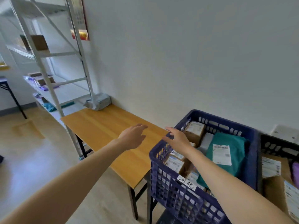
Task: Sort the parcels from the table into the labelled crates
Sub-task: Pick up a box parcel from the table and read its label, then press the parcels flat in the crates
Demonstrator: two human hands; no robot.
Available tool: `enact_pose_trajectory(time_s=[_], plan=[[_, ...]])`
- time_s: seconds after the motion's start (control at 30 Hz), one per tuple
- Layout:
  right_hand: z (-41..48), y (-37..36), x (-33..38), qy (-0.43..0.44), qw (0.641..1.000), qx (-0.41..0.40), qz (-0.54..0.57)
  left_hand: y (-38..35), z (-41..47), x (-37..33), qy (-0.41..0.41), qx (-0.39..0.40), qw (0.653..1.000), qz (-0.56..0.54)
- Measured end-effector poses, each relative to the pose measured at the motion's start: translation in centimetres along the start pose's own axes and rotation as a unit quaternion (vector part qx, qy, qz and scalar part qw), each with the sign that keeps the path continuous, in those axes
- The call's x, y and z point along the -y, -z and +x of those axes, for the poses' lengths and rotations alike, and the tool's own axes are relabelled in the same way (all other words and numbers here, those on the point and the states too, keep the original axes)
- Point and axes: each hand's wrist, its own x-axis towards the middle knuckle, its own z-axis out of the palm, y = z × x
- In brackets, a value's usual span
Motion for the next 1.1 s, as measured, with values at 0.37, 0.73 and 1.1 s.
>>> enact_pose_trajectory(time_s=[0.37, 0.73, 1.1], plan=[[12.9, -13.3, 10.6, 0.002, 0.999, -0.004, 0.032, 4.3, 0.9, 21.8, 0.061, -0.010, 0.998, 0.002], [25.4, -22.6, 14.5, 0.010, 0.999, 0.029, 0.038, 4.0, 5.3, 35.1, 0.112, -0.014, 0.993, -0.028], [44.2, -29.4, 15.1, -0.002, 0.997, 0.046, 0.064, 5.2, 18.2, 49.6, 0.151, 0.006, 0.989, 0.000]])
